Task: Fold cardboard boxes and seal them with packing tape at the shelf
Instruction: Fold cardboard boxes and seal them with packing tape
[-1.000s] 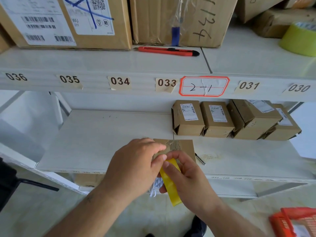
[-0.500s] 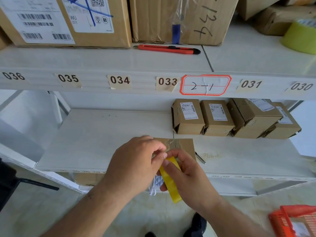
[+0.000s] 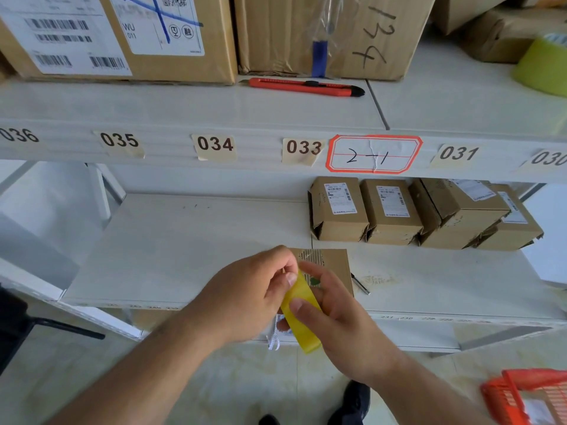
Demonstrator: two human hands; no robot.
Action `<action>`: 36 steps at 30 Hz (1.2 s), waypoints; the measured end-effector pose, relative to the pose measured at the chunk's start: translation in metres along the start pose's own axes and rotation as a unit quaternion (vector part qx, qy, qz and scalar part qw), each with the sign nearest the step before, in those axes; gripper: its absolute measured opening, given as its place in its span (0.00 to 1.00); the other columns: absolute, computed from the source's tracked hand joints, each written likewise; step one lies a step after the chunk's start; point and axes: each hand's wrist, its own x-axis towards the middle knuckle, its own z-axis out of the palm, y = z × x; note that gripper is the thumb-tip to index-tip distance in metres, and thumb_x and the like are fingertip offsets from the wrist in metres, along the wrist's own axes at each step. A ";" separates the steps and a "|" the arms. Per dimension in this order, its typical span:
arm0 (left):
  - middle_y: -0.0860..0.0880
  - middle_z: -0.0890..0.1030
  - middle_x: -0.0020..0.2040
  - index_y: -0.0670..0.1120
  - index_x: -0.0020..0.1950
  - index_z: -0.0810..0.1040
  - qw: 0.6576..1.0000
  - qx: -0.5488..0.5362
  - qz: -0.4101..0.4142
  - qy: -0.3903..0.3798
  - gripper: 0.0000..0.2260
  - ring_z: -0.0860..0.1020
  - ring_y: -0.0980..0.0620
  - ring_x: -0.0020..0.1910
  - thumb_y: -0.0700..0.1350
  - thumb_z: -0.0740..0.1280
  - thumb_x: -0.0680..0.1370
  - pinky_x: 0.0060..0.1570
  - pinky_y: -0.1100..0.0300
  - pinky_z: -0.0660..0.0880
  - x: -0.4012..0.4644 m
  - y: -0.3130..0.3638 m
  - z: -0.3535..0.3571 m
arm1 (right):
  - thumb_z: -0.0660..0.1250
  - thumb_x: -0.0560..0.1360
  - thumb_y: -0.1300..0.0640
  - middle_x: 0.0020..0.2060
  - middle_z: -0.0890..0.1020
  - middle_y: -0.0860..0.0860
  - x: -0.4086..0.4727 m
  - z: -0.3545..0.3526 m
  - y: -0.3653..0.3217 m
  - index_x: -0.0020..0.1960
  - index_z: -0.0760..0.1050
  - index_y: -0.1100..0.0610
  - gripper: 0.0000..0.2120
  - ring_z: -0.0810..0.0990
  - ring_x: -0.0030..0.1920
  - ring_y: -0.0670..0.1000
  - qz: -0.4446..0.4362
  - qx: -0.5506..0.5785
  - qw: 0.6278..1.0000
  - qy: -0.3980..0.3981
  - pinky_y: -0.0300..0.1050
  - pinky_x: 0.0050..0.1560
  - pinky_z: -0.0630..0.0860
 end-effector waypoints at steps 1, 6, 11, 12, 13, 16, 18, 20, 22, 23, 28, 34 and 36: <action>0.58 0.76 0.38 0.57 0.52 0.70 1.000 -0.005 0.002 0.012 0.02 0.74 0.54 0.35 0.51 0.62 0.84 0.35 0.55 0.72 0.001 -0.004 0.002 | 0.66 0.84 0.60 0.52 0.86 0.57 0.001 0.000 0.002 0.71 0.67 0.46 0.20 0.87 0.52 0.58 -0.004 0.008 1.000 0.004 0.55 0.56 0.84; 0.58 0.76 0.36 0.56 0.55 0.72 0.985 0.022 -0.099 0.137 0.01 0.75 0.56 0.35 0.50 0.62 0.84 0.36 0.55 0.72 0.000 -0.030 0.016 | 0.68 0.78 0.55 0.54 0.86 0.60 0.002 -0.001 0.013 0.74 0.65 0.52 0.26 0.86 0.56 0.61 -0.011 0.063 0.998 0.007 0.61 0.60 0.81; 0.52 0.85 0.37 0.46 0.45 0.83 0.857 -0.417 -0.297 0.060 0.29 0.83 0.49 0.39 0.69 0.58 0.75 0.44 0.55 0.79 -0.016 -0.004 0.042 | 0.67 0.77 0.56 0.53 0.86 0.59 0.008 -0.004 0.016 0.73 0.67 0.52 0.25 0.86 0.56 0.58 -0.004 0.060 0.998 0.017 0.53 0.54 0.82; 0.50 0.87 0.45 0.46 0.51 0.85 0.824 -0.476 -0.308 0.014 0.32 0.85 0.50 0.46 0.71 0.57 0.74 0.52 0.52 0.80 -0.017 0.001 0.049 | 0.67 0.77 0.56 0.52 0.87 0.58 0.011 -0.002 0.015 0.72 0.68 0.52 0.24 0.86 0.54 0.58 0.001 0.054 0.998 0.019 0.52 0.52 0.83; 0.49 0.88 0.51 0.48 0.57 0.85 0.801 -0.514 -0.307 0.001 0.32 0.86 0.50 0.53 0.72 0.59 0.74 0.59 0.50 0.79 -0.016 0.004 0.057 | 0.67 0.78 0.56 0.51 0.87 0.57 0.014 0.002 0.014 0.71 0.69 0.52 0.22 0.86 0.53 0.58 0.006 0.048 0.999 0.025 0.53 0.52 0.83; 0.49 0.87 0.54 0.50 0.60 0.84 0.799 -0.513 -0.304 0.079 0.26 0.85 0.50 0.56 0.69 0.63 0.77 0.64 0.43 0.77 -0.008 0.003 0.071 | 0.67 0.82 0.56 0.41 0.87 0.47 0.027 0.015 0.016 0.63 0.75 0.53 0.10 0.85 0.42 0.45 0.025 0.014 0.993 0.116 0.40 0.41 0.80; 0.50 0.88 0.51 0.50 0.57 0.85 0.805 -0.488 -0.306 0.138 0.19 0.85 0.51 0.53 0.62 0.63 0.83 0.61 0.46 0.79 -0.005 0.001 0.081 | 0.66 0.83 0.57 0.34 0.83 0.44 0.036 0.020 0.025 0.55 0.78 0.55 0.03 0.79 0.34 0.38 0.034 0.002 0.983 0.178 0.33 0.33 0.74; 0.50 0.87 0.49 0.50 0.54 0.85 0.806 -0.477 -0.307 0.168 0.14 0.85 0.50 0.52 0.55 0.63 0.84 0.57 0.48 0.79 -0.003 -0.002 0.090 | 0.64 0.83 0.54 0.33 0.79 0.47 0.046 0.024 0.033 0.48 0.77 0.58 0.09 0.75 0.31 0.39 0.054 -0.013 0.976 0.212 0.32 0.30 0.71; 0.48 0.87 0.48 0.49 0.52 0.84 0.806 -0.469 -0.315 0.175 0.12 0.85 0.49 0.52 0.55 0.66 0.83 0.55 0.47 0.79 -0.002 -0.011 0.100 | 0.63 0.83 0.49 0.34 0.76 0.49 0.057 0.029 0.043 0.43 0.75 0.60 0.16 0.74 0.33 0.44 0.073 -0.029 0.968 0.240 0.37 0.34 0.72; 0.48 0.86 0.47 0.48 0.51 0.84 0.808 -0.459 -0.321 0.181 0.13 0.84 0.48 0.50 0.56 0.66 0.82 0.53 0.48 0.79 -0.001 -0.018 0.105 | 0.62 0.84 0.47 0.34 0.77 0.50 0.063 0.031 0.048 0.43 0.75 0.59 0.18 0.74 0.36 0.47 0.089 -0.038 0.965 0.245 0.42 0.38 0.73; 0.48 0.76 0.32 0.44 0.37 0.75 0.896 -0.210 -0.329 0.211 0.18 0.75 0.50 0.35 0.56 0.64 0.80 0.34 0.56 0.68 0.016 -0.089 0.104 | 0.53 0.85 0.38 0.37 0.85 0.50 0.088 0.018 0.068 0.44 0.81 0.56 0.28 0.84 0.41 0.50 0.191 -0.079 0.952 0.226 0.49 0.48 0.78; 0.43 0.85 0.44 0.45 0.45 0.80 0.913 0.174 -0.357 0.093 0.15 0.83 0.39 0.46 0.56 0.64 0.79 0.44 0.52 0.79 0.050 -0.229 0.111 | 0.66 0.79 0.47 0.56 0.79 0.43 0.077 -0.063 0.106 0.61 0.76 0.45 0.12 0.79 0.58 0.50 0.202 -0.305 0.877 0.311 0.50 0.57 0.77; 0.43 0.85 0.49 0.46 0.52 0.81 0.899 0.215 -0.377 0.057 0.15 0.83 0.40 0.50 0.57 0.64 0.79 0.47 0.52 0.80 0.058 -0.254 0.120 | 0.66 0.79 0.44 0.66 0.75 0.46 0.075 -0.084 0.119 0.74 0.69 0.45 0.24 0.76 0.66 0.52 0.258 -0.321 0.863 0.294 0.53 0.65 0.75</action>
